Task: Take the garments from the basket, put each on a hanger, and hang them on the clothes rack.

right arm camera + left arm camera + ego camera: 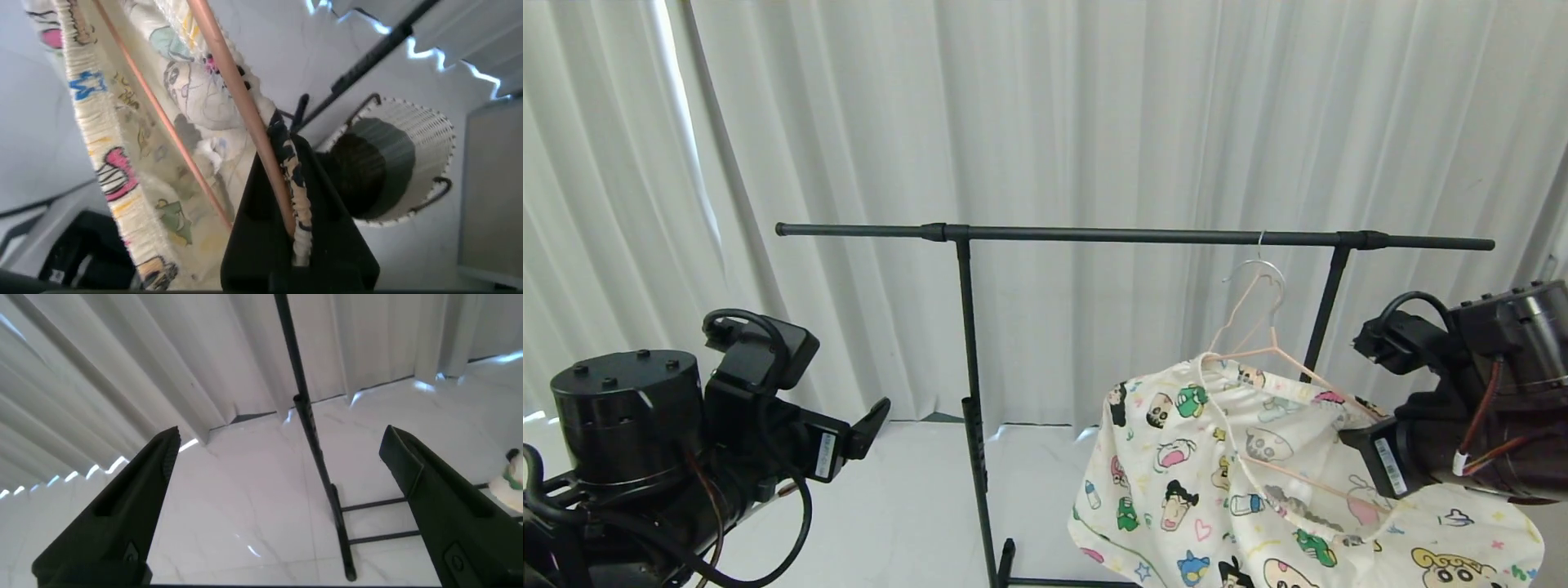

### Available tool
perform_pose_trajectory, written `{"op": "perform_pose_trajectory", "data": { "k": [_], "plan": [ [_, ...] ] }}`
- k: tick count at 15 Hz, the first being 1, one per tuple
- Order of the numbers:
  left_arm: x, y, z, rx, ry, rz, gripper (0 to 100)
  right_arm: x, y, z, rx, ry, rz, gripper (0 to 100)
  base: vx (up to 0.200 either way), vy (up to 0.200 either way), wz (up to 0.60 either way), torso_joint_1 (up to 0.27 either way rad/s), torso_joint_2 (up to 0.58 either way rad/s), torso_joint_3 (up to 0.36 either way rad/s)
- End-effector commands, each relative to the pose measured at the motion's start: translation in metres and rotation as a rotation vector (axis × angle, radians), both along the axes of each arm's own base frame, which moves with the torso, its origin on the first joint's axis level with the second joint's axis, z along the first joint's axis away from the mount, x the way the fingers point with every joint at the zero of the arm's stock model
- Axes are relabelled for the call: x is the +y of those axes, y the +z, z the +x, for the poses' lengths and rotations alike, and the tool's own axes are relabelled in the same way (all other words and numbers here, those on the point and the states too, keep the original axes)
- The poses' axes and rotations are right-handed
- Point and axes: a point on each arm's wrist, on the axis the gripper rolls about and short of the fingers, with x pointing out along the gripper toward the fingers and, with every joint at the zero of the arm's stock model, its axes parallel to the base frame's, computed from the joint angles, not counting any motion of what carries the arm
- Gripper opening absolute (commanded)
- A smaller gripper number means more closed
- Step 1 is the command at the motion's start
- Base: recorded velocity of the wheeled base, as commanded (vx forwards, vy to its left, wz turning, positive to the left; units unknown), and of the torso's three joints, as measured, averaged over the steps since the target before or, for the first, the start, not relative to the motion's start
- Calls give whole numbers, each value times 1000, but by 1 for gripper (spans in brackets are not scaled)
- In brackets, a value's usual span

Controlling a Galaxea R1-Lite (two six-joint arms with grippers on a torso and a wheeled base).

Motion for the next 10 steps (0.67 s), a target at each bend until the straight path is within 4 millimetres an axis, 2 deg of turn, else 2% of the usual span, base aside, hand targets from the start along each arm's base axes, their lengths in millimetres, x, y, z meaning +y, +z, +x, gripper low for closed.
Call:
{"op": "perform_pose_trajectory", "data": {
  "k": [1,5,8,10],
  "plan": [
    [-1,-1,2,3,-1,0,100,21,-2,20,4,-22,-17,0,0,0,0,0,0,0],
    [-2,-2,3,10,-2,9,100,52,3,58,12,-142,-117,0,0,0,0,0,0,0],
    [-2,-3,4,12,0,12,100,91,5,80,50,-264,-76,0,0,0,0,0,0,0],
    [-2,-2,5,7,21,18,100,107,5,92,57,-353,-59,0,0,0,0,0,0,0]
  ]
}}
